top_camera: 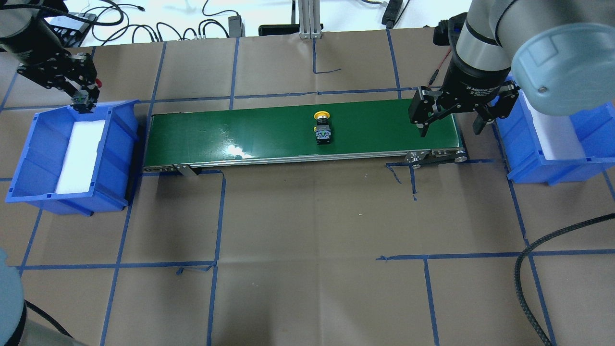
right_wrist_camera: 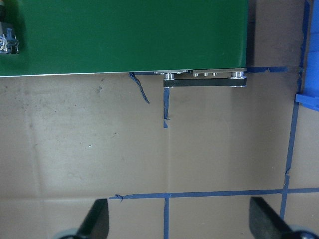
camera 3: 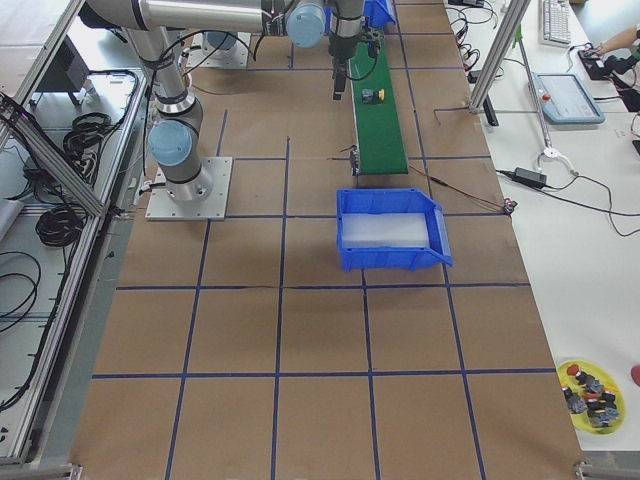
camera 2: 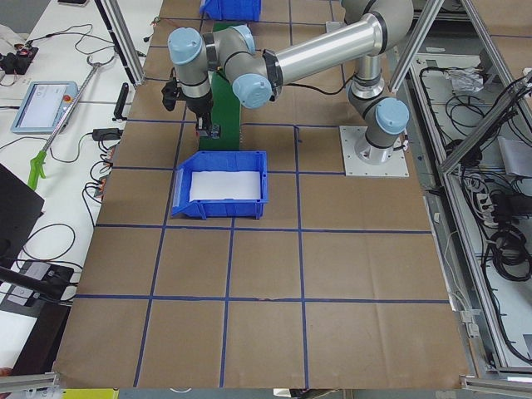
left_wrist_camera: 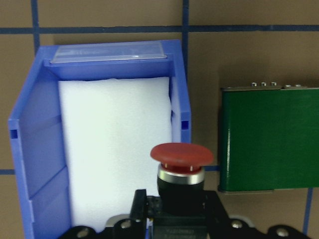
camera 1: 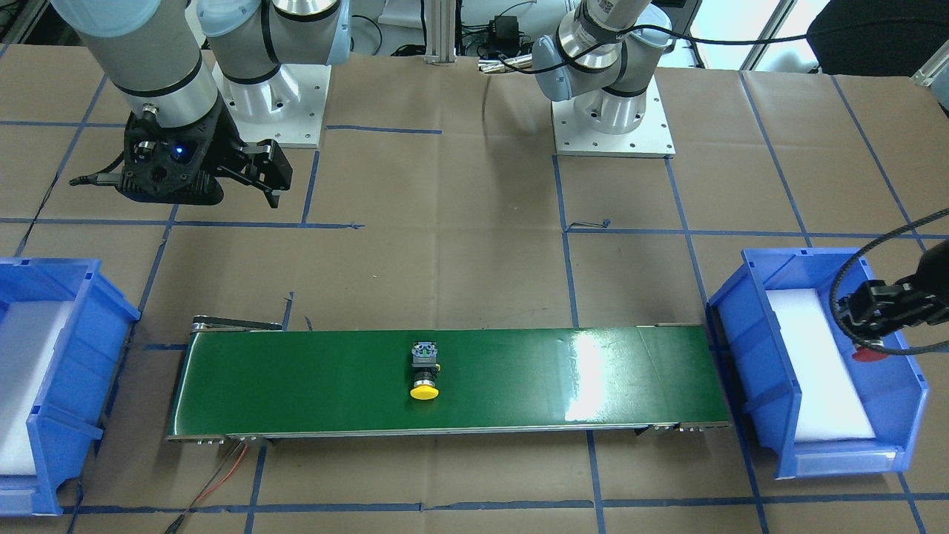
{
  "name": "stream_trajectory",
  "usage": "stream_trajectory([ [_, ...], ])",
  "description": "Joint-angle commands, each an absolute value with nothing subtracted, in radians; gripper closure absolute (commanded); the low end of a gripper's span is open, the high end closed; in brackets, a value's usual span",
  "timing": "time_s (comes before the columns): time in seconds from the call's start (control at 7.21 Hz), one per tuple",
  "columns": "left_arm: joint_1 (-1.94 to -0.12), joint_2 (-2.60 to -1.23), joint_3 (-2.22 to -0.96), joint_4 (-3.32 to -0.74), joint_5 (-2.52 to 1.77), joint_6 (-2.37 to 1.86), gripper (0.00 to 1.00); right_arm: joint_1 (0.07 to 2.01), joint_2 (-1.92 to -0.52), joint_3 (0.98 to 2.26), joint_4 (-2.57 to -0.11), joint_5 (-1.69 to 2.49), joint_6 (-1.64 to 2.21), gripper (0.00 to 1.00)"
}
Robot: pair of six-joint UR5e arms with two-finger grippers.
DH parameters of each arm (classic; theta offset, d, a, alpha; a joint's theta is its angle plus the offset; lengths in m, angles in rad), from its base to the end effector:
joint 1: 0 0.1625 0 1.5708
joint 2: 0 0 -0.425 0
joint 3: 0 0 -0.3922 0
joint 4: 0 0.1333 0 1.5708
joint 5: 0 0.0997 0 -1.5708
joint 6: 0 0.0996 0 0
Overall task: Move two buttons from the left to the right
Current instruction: 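Lift the red button out of the bin with the left gripper, then place the red button on the conveyor belt and open the left gripper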
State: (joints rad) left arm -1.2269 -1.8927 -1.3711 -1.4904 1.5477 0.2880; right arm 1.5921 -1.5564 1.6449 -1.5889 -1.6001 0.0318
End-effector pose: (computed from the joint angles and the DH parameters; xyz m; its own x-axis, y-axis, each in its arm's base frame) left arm 0.0811 -0.6286 0.4142 -0.9978 -0.0569 0.0340 -0.0558 0.9979 0.0335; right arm 0.1408 -0.4863 0.4465 -0.9995 0.0084 0.0315 0.0105 0.9975 0.0694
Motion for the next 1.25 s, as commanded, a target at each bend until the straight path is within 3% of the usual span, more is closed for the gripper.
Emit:
stream_trajectory([
  [0.0,-1.326,-1.885,-1.394,-1.483,1.549,0.148,1.0,1.592,-1.555,1.644,-1.589,-1.6,0.032,0.0],
  [0.28,-1.385,-1.904,-1.416,-1.459,1.551,0.101,1.0,1.592,-1.555,1.644,-1.589,-1.6,0.032,0.0],
  [0.83,-1.41,-1.922,-1.676,-1.105,1.574,0.077,1.0,1.591,-1.555,1.644,-1.589,-1.6,0.032,0.0],
  [1.11,-1.413,-1.933,-1.724,-1.046,1.597,0.075,0.99,1.592,-1.555,1.644,-1.589,-1.6,0.032,0.0],
])
